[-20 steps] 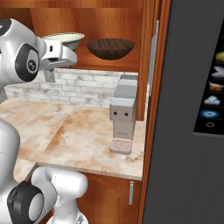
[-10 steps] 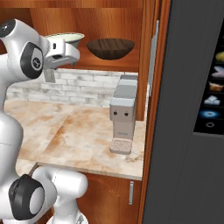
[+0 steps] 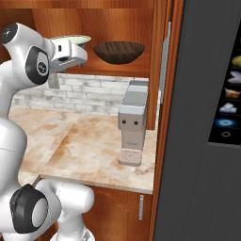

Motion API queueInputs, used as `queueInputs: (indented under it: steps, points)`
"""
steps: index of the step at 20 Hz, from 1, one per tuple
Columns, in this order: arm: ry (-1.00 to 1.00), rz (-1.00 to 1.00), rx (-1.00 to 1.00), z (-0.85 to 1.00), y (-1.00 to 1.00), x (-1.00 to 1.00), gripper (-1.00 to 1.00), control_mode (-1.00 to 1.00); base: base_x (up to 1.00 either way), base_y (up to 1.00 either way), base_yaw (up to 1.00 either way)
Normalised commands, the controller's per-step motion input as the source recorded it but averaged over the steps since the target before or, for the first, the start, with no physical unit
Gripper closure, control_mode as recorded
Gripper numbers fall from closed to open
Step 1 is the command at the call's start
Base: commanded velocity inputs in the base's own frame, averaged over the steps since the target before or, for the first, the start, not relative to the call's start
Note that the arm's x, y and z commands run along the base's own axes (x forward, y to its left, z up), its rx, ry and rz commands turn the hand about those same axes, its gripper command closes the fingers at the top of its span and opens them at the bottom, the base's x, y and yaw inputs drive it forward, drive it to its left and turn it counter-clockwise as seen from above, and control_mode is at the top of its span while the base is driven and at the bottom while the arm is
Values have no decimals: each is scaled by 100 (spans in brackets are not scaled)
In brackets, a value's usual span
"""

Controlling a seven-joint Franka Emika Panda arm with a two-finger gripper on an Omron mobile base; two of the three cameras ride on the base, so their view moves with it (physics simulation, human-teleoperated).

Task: Move the bowls from the cabinet to the plates on the dining table.

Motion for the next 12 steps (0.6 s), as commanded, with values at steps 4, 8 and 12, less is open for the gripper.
queueInputs:
  steps: [4,8,12]
  points:
    - [-5,0,-5,0,-4,17,-100,-100,0,0,0]
    - [-3,0,-2,0,-6,16,-100,-100,0,0,0]
    - [-2,0,-2,2,-4,16,-100,-100,0,0,0]
